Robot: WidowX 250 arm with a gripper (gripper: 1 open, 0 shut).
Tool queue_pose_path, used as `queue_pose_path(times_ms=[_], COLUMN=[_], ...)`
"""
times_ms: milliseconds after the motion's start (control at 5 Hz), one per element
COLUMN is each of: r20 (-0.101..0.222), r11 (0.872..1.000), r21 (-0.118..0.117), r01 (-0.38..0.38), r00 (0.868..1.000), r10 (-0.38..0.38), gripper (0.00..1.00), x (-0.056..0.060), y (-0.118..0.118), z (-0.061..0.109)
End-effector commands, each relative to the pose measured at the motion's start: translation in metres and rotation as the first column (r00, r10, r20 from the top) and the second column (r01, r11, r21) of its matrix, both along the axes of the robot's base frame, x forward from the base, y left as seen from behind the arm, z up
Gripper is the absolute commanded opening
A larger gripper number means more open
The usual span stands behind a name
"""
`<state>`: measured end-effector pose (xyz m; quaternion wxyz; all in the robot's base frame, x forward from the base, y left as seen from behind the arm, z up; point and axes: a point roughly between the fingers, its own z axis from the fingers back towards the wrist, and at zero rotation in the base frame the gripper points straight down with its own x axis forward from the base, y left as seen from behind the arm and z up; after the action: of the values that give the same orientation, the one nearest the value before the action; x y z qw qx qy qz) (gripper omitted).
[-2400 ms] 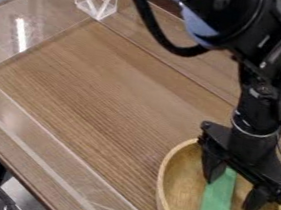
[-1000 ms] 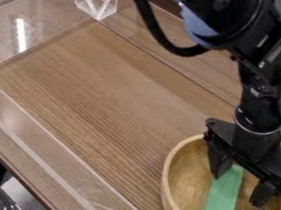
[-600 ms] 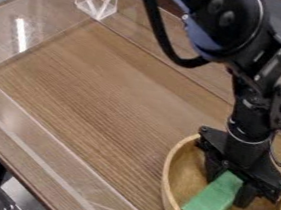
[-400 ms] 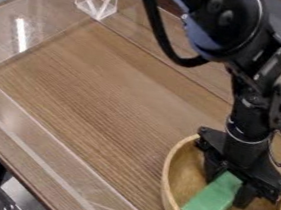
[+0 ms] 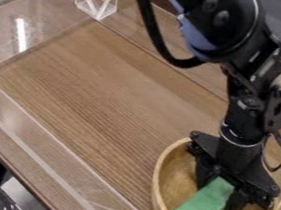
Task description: Remove the green block from inside the brown bowl and put it on the table
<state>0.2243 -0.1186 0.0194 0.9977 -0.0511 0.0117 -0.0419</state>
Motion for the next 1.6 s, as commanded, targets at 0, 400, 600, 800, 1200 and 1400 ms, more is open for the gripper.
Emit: queue_pose_path(times_ms=[0, 400, 600, 800, 1200, 1400], r20=[-0.003, -0.013, -0.015, -0.017, -0.019, -0.018], r11=[1.0, 1.0, 1.0, 1.0, 0.999, 0.999], r21=[-0.001, 0.0, -0.001, -0.001, 0.0, -0.001], r01=[-0.018, -0.025, -0.027, -0.029, -0.032, -0.035], r00=[1.0, 1.0, 1.0, 0.999, 0.999, 0.999], r10=[0.018, 0.025, 0.027, 0.029, 0.032, 0.035], gripper=[0.0, 0.0, 0.0, 0.0, 0.0, 0.0], x=[-0.003, -0.006, -0.007, -0.008, -0.009, -0.009], y=[0.003, 0.006, 0.008, 0.01, 0.015, 0.017], z=[0.008, 0.018, 0.021, 0.024, 0.029, 0.033])
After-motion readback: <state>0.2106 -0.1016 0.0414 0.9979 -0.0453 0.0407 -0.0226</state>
